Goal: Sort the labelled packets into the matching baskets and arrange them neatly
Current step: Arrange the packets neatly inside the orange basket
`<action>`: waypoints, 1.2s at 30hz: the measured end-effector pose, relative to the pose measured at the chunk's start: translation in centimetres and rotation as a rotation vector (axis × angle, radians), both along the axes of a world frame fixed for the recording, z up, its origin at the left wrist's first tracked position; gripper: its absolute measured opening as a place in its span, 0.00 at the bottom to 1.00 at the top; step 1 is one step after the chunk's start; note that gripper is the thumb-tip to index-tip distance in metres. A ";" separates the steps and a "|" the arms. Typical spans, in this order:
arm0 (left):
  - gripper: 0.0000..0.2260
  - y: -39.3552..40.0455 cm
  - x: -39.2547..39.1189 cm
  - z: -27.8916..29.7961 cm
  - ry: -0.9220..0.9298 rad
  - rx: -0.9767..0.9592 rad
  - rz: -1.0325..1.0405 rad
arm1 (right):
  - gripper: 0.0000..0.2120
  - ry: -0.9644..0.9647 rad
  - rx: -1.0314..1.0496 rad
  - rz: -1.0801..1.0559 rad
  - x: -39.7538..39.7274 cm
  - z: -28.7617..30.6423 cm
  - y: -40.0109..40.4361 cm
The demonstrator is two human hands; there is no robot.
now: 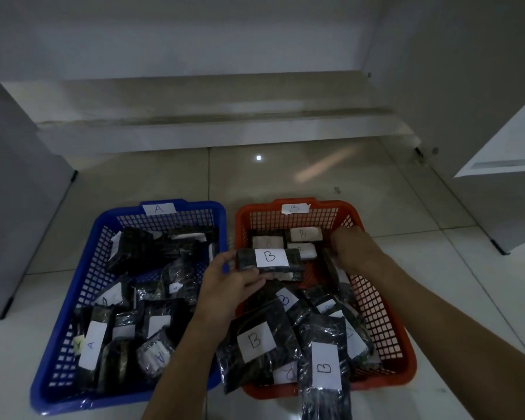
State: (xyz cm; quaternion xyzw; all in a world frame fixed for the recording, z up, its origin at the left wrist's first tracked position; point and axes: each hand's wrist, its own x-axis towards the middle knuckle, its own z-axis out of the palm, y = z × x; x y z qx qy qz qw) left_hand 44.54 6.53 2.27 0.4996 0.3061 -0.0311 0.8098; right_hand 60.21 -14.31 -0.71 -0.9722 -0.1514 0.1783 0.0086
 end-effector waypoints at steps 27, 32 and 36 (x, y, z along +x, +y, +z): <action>0.15 -0.8 -1.6 0.2 -0.038 -0.051 0.035 | 0.19 0.561 0.109 0.215 -3.5 0.2 -3.5; 0.13 -1.5 -0.4 -0.2 -0.029 0.024 -0.020 | 0.10 0.506 0.768 -0.155 -3.5 2.9 -2.5; 0.10 -2.7 2.4 -1.1 0.033 -0.052 0.022 | 0.12 0.653 1.174 -0.486 -3.4 2.4 0.7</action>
